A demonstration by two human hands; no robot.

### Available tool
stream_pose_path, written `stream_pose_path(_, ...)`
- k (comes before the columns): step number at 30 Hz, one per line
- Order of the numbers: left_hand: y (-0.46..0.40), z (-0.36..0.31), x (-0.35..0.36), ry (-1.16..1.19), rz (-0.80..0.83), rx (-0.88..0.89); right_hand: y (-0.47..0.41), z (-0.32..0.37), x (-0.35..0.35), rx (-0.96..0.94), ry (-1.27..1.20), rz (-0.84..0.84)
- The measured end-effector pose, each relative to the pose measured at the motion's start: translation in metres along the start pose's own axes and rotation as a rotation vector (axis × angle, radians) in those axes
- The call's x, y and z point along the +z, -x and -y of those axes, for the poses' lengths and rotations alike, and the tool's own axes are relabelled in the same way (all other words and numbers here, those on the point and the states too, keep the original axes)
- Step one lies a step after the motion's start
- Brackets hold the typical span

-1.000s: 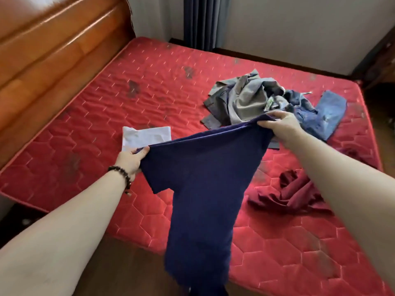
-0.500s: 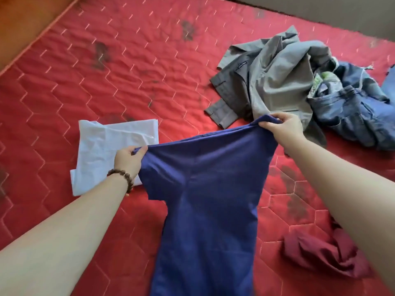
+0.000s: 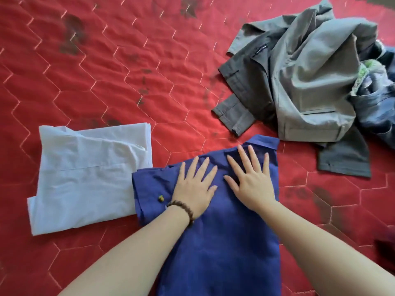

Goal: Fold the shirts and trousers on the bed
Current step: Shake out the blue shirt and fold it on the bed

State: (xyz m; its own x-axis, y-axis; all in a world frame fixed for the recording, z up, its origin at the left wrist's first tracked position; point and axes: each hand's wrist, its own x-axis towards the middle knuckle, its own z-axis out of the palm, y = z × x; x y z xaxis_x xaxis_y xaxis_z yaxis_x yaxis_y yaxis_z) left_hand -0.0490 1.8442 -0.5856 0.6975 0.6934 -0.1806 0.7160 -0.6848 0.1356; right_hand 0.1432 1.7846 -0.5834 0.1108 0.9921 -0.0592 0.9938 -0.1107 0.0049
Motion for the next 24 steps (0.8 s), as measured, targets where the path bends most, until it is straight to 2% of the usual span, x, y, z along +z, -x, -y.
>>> stream_pose_path(5,0.002,0.014,0.015,-0.076,0.01,-0.061,-0.005,-0.001,0.013,0.147,0.026,0.05)
stream_pose_path(11,0.001,0.022,-0.007,0.106,-0.025,-0.134,-0.013,-0.001,0.0,0.178,0.007,0.185)
stream_pose_path(15,0.025,0.06,-0.032,0.051,-0.169,-0.307,0.007,0.036,-0.025,0.105,-0.023,-0.092)
stream_pose_path(17,0.042,0.082,-0.039,0.054,-0.17,-0.396,0.029,0.074,-0.03,-0.004,-0.082,-0.139)
stream_pose_path(19,0.056,0.093,-0.044,0.021,-0.144,-0.397,0.048,0.112,-0.023,-0.066,-0.137,-0.053)
stream_pose_path(21,0.063,0.095,-0.049,0.024,-0.068,-0.364,0.062,0.133,-0.005,-0.044,-0.127,0.07)
stream_pose_path(24,0.062,0.103,-0.05,0.142,0.048,-0.471,0.065,0.138,0.011,0.023,-0.099,0.179)
